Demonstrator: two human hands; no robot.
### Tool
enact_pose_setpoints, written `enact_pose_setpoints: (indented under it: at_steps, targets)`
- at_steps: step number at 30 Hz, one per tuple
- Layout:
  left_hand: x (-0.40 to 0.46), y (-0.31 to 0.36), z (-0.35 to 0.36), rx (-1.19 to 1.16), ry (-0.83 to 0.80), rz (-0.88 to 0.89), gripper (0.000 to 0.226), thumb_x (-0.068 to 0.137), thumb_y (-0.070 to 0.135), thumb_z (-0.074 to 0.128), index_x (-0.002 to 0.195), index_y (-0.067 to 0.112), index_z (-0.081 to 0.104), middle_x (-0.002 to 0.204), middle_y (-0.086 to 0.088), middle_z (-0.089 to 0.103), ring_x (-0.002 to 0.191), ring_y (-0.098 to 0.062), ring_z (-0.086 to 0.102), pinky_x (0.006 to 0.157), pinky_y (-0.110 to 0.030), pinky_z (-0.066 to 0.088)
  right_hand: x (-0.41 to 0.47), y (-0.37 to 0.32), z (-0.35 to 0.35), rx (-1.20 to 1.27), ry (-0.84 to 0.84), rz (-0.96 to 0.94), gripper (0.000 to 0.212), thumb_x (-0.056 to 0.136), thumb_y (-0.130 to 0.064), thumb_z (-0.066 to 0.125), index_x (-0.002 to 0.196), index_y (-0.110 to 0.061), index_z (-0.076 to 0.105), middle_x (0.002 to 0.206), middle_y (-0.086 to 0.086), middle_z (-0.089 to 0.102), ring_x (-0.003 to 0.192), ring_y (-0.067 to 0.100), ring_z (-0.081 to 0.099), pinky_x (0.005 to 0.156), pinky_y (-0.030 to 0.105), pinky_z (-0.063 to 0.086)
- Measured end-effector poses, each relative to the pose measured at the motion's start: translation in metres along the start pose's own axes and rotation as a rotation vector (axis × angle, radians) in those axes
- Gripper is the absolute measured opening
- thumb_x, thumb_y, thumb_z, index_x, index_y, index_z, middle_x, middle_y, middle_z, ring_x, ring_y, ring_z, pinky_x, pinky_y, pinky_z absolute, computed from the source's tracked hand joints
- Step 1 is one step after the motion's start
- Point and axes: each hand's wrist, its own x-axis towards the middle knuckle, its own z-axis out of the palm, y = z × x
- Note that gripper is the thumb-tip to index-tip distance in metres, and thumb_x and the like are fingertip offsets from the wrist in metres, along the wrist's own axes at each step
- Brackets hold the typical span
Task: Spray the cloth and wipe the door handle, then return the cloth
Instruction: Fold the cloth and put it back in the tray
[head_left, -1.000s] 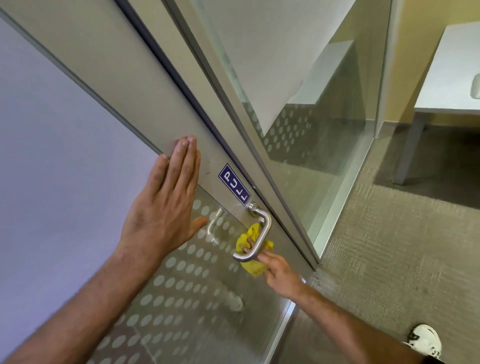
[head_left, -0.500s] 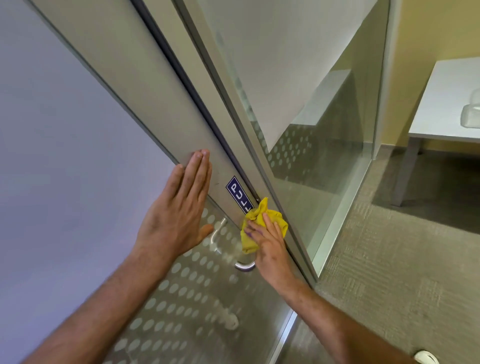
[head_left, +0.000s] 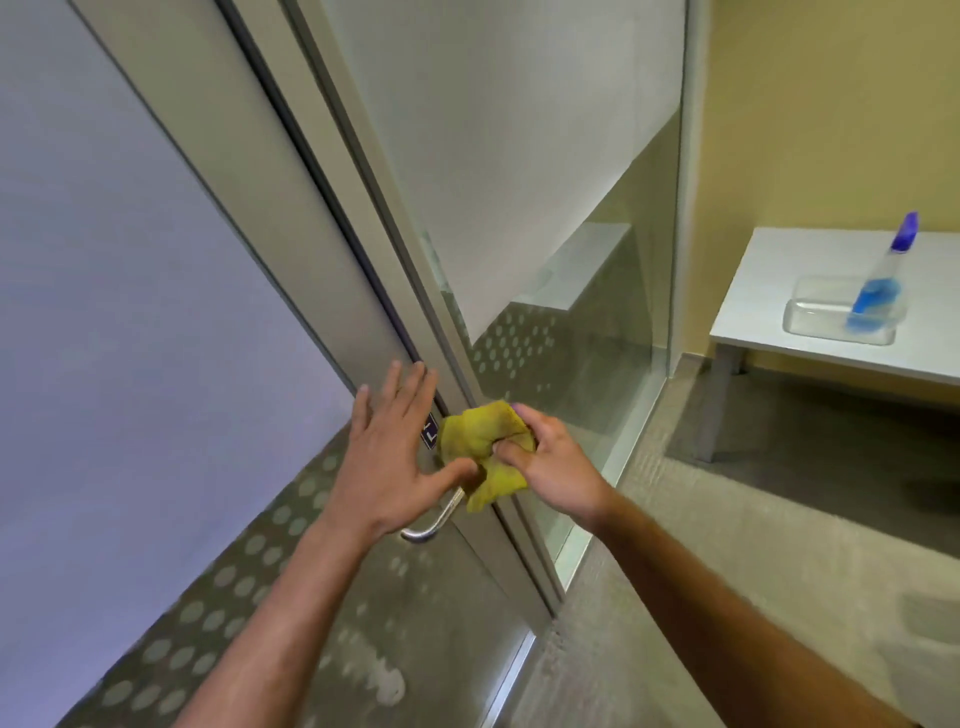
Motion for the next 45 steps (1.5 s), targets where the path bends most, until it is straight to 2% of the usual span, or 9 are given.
enact_pose_setpoints:
  at_steps: [3,5,7,10,18,23,27,32,45]
  targets:
    - [0.001,0.049,0.009,-0.451,0.020,-0.057,0.120,0.061,0.093,0.060,0.163,0.043,0.020,0.161,0.035,0.009,0.146,0.028,-0.014,0.129,-0.041,-0.002,-0.008,-0.024,-0.044,-0.097,-0.125,-0.017,0.022,0.086,0.005,0.062,0.099,-0.011,0.070,0.081,-0.009,0.069,0.070,-0.004,0.061,0.067,0.010,0.046]
    - [0.013,0.077,0.014,-0.652,-0.024,-0.081,0.119,0.057,0.083,0.073,0.160,0.044,0.028,0.151,0.037,0.043,0.151,0.012,0.028,0.130,-0.033,0.017,-0.012,-0.038,-0.073,-0.112,-0.224,-0.007,0.022,0.085,0.003,0.062,0.098,-0.013,0.070,0.083,-0.006,0.068,0.070,0.001,0.060,0.065,0.014,0.049]
    - [0.032,0.103,0.021,-0.834,-0.100,-0.094,0.114,0.060,0.065,0.083,0.160,0.033,0.040,0.130,0.029,0.069,0.127,0.007,0.061,0.115,-0.023,0.045,-0.013,-0.047,-0.105,-0.106,-0.280,0.016,0.026,0.088,0.001,0.063,0.101,-0.020,0.070,0.085,-0.009,0.070,0.074,0.003,0.063,0.067,0.018,0.053]
    - [0.063,0.145,0.034,-0.976,-0.160,-0.054,0.075,0.071,0.047,0.084,0.140,0.025,0.066,0.118,0.005,0.080,0.108,-0.009,0.073,0.104,-0.047,0.057,-0.010,-0.054,-0.159,-0.108,-0.227,0.072,0.028,0.087,-0.004,0.070,0.100,-0.029,0.069,0.083,-0.019,0.073,0.075,-0.003,0.066,0.066,0.015,0.055]
    - [0.146,0.245,0.083,-1.237,-0.125,-0.130,0.018,0.085,0.016,0.082,0.103,0.013,0.079,0.088,-0.004,0.082,0.076,-0.012,0.071,0.072,-0.035,0.059,-0.012,-0.036,-0.290,0.001,0.089,0.175,0.045,0.082,-0.026,0.079,0.124,-0.031,0.063,0.120,-0.008,0.069,0.105,0.007,0.069,0.087,0.029,0.059]
    - [0.200,0.292,0.113,-1.331,-0.109,-0.160,0.013,0.089,0.005,0.079,0.099,0.013,0.078,0.088,-0.007,0.081,0.076,-0.013,0.073,0.070,-0.031,0.062,-0.009,-0.016,-0.354,0.185,0.050,0.310,0.069,0.077,-0.024,0.083,0.138,-0.029,0.051,0.127,0.003,0.065,0.114,0.021,0.067,0.090,0.039,0.059]
    - [0.244,0.317,0.139,-1.464,-0.220,-0.199,0.013,0.088,0.004,0.079,0.097,0.014,0.078,0.086,-0.004,0.083,0.074,-0.011,0.077,0.063,-0.023,0.061,0.009,0.002,-0.395,0.166,0.164,0.330,0.042,0.084,-0.016,0.078,0.124,-0.018,0.064,0.113,0.008,0.074,0.104,0.024,0.072,0.080,0.033,0.059]
    - [0.316,0.332,0.173,-1.560,-0.436,-0.212,0.013,0.090,0.010,0.076,0.102,0.013,0.081,0.094,-0.011,0.083,0.079,-0.016,0.080,0.062,-0.023,0.060,0.051,0.027,-0.449,0.056,0.307,0.372,0.027,0.087,-0.011,0.074,0.113,-0.009,0.070,0.106,0.016,0.076,0.101,0.033,0.072,0.095,0.051,0.056]
    - [0.507,0.378,0.243,-1.460,-0.535,-0.029,0.024,0.092,0.010,0.076,0.111,0.024,0.077,0.103,-0.004,0.084,0.094,-0.020,0.081,0.076,-0.027,0.064,0.161,0.072,-0.575,0.093,0.474,0.443,0.034,0.088,-0.027,0.073,0.121,-0.020,0.066,0.112,0.001,0.077,0.103,0.020,0.073,0.090,0.037,0.059]
